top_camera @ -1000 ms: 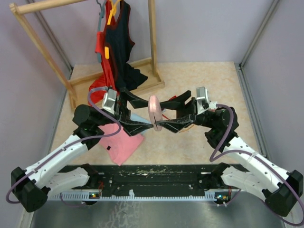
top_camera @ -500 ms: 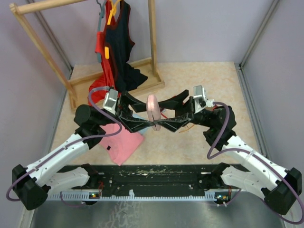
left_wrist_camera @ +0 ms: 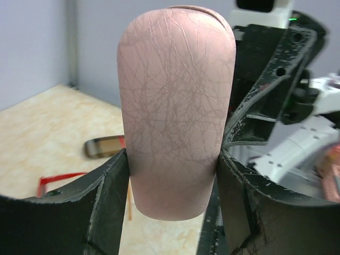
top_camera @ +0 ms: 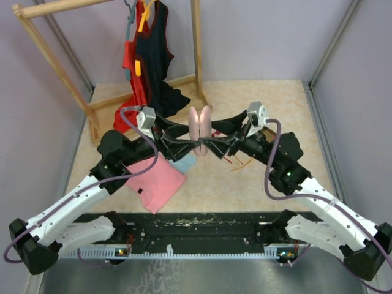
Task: Organize the sunglasses
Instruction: Open the sunglasses case, then place the sunglasses case at the center of the board, then adjust the sunglasses case at the center of the board, then pick up the glasses cleaning cloth from the center of the board.
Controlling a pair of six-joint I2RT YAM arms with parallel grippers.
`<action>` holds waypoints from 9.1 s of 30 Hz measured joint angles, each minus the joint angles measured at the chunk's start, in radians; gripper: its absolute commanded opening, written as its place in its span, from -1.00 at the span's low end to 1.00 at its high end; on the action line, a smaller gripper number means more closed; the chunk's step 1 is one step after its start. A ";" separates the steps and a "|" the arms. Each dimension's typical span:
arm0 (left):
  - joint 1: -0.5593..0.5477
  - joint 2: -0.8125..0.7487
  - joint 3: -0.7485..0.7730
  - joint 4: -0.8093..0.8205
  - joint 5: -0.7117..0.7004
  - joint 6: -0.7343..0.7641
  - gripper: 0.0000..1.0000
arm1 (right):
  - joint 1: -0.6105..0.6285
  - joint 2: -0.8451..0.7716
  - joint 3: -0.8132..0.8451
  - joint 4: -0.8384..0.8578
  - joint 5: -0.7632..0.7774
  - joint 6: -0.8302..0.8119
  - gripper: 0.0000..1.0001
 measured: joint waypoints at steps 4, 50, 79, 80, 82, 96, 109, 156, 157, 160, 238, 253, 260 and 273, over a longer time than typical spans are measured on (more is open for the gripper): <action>-0.006 0.012 0.039 -0.130 -0.208 0.062 -0.61 | 0.004 0.064 0.080 -0.152 0.171 -0.023 -1.00; 0.001 -0.454 -0.090 -0.707 -0.725 0.107 0.99 | 0.005 -0.085 -0.072 -0.206 -0.340 0.018 -1.00; 0.001 -0.484 -0.134 -0.749 -0.886 0.109 0.99 | 0.607 0.650 0.139 -0.676 1.204 -0.957 -0.35; 0.001 -0.487 -0.137 -0.750 -0.887 0.109 0.99 | 0.607 0.661 0.126 -0.652 1.213 -0.976 -0.33; 0.001 -0.490 -0.141 -0.752 -0.887 0.107 0.99 | 0.607 0.687 0.097 -0.602 1.231 -1.017 -0.28; 0.001 -0.503 -0.148 -0.755 -0.878 0.098 0.99 | 0.595 0.864 0.046 -0.376 1.276 -1.135 0.01; 0.001 -0.498 -0.151 -0.751 -0.849 0.087 0.99 | 0.593 0.892 0.017 -0.332 1.280 -1.096 0.78; 0.001 0.053 -0.258 -0.485 -0.451 -0.085 0.53 | 0.177 0.024 -0.284 -0.671 0.796 0.369 0.11; 0.001 0.080 -0.259 -0.469 -0.441 -0.086 0.49 | 0.166 0.060 -0.285 -0.674 0.773 0.392 0.07; 0.001 0.154 -0.260 -0.433 -0.410 -0.088 0.38 | 0.151 0.160 -0.285 -0.671 0.729 0.428 -0.04; -0.010 -0.085 -0.344 -0.478 -0.623 -0.082 0.60 | -0.042 0.430 -0.152 -0.261 0.603 -0.040 -0.15; -0.010 -0.093 -0.294 -0.538 -0.651 -0.082 0.66 | -0.206 0.311 0.027 -0.649 0.585 -0.006 -0.14; -0.008 -0.089 -0.266 -0.612 -0.723 -0.118 0.65 | -0.204 0.494 0.235 -0.721 0.449 -0.025 -0.03; -0.007 -0.367 -0.172 -0.825 -0.904 -0.127 0.64 | 0.017 1.041 0.733 -0.857 0.327 -0.198 0.39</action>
